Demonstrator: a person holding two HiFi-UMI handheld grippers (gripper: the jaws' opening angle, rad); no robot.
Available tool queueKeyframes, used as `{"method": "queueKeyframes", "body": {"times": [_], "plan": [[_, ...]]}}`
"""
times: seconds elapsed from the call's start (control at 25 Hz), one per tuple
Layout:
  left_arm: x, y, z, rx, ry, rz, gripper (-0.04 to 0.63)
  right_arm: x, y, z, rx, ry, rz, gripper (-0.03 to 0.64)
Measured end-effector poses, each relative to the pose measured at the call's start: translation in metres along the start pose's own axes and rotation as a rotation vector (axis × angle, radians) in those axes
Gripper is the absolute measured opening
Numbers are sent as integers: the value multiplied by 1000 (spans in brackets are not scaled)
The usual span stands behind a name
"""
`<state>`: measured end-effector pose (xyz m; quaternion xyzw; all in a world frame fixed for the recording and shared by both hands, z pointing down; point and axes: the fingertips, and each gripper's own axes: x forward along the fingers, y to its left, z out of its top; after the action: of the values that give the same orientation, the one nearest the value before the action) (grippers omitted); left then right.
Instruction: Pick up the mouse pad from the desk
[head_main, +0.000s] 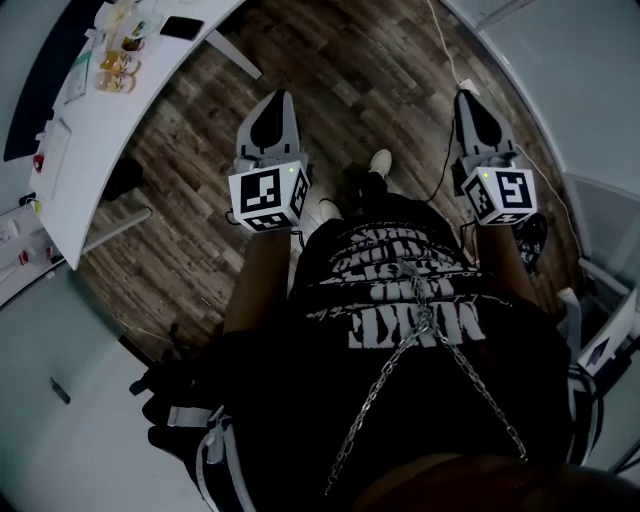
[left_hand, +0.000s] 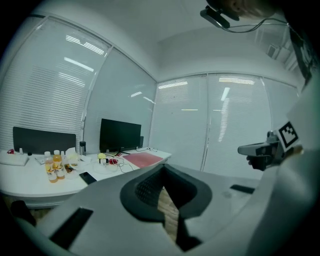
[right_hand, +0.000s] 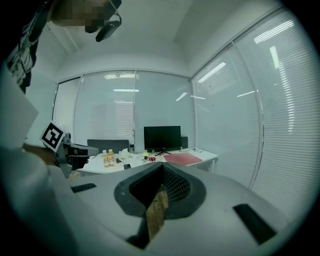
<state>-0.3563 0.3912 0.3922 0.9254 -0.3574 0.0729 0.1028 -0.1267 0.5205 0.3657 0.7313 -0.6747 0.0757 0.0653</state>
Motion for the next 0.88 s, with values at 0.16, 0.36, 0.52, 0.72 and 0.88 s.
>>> {"method": "queueKeyframes", "body": {"times": [0.16,0.36,0.52,0.72,0.88], "plan": [[43,-24,8,-5,-2,-10,6,17,-39,6,-2,-4,8,-2],[88,-52,41,7,-47,0,6,29,-102,32,-6,-45,8,-2],[120,-74,60,8,-80,6,6,39,-143,55,-2,-101,20,-2],[142,-94,73,35,-76,16,6,46,-177,66,24,-130,24,-2],[152,-95,86,82,-88,33,6,50,-192,62,38,-133,15,-2]]}}
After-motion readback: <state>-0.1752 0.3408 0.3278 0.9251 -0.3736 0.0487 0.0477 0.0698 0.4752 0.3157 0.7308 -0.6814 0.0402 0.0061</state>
